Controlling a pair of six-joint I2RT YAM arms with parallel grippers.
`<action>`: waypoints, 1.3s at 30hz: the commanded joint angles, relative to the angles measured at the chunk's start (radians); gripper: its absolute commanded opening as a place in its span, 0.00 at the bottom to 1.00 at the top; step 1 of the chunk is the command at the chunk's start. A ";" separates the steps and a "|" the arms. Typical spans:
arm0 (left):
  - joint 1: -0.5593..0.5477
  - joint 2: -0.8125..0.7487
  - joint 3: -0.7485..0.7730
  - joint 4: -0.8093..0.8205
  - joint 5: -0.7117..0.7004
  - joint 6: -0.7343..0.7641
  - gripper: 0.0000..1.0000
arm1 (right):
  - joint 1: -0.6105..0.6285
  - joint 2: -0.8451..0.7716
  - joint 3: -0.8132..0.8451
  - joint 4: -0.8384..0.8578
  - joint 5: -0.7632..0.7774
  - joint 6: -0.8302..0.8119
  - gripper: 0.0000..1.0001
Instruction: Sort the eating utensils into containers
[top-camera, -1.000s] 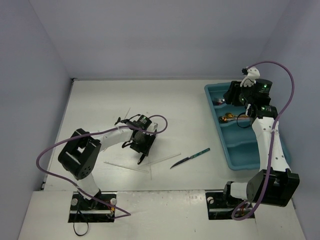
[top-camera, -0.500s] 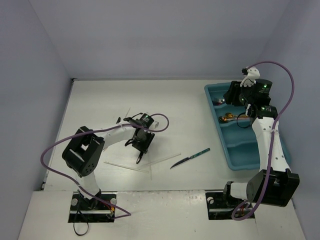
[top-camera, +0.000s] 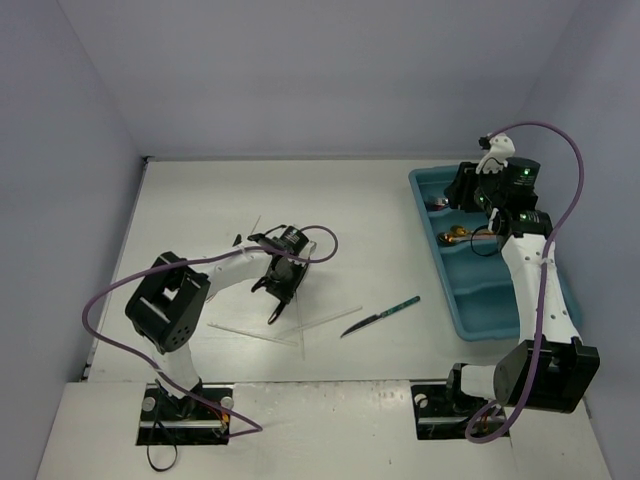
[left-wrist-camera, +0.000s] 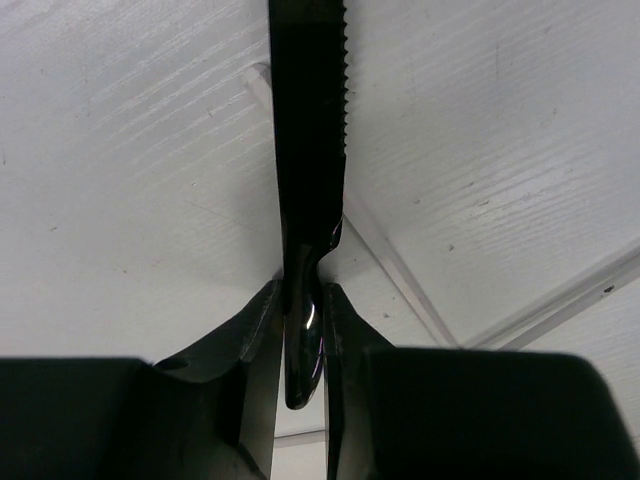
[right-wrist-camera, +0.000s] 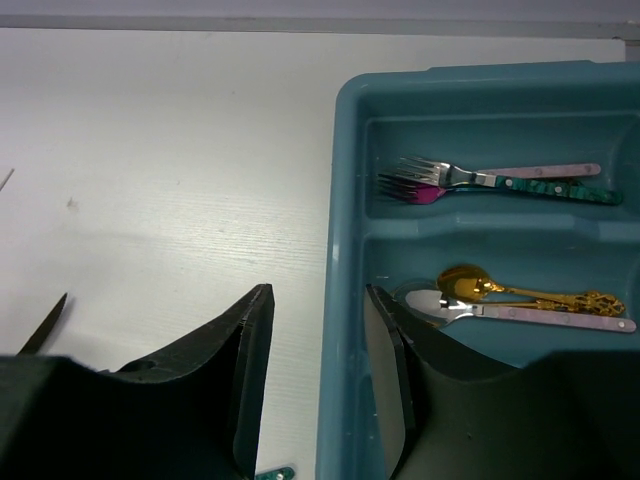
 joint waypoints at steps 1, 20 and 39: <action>0.000 -0.097 0.015 -0.002 -0.045 0.020 0.00 | 0.030 -0.018 0.043 0.057 -0.019 0.000 0.36; 0.241 -0.388 0.322 0.128 0.218 -0.322 0.00 | 0.513 0.106 0.247 0.130 -0.072 0.208 0.41; 0.201 -0.413 0.294 0.221 0.315 -0.395 0.00 | 0.702 0.366 0.384 0.238 -0.034 0.509 0.36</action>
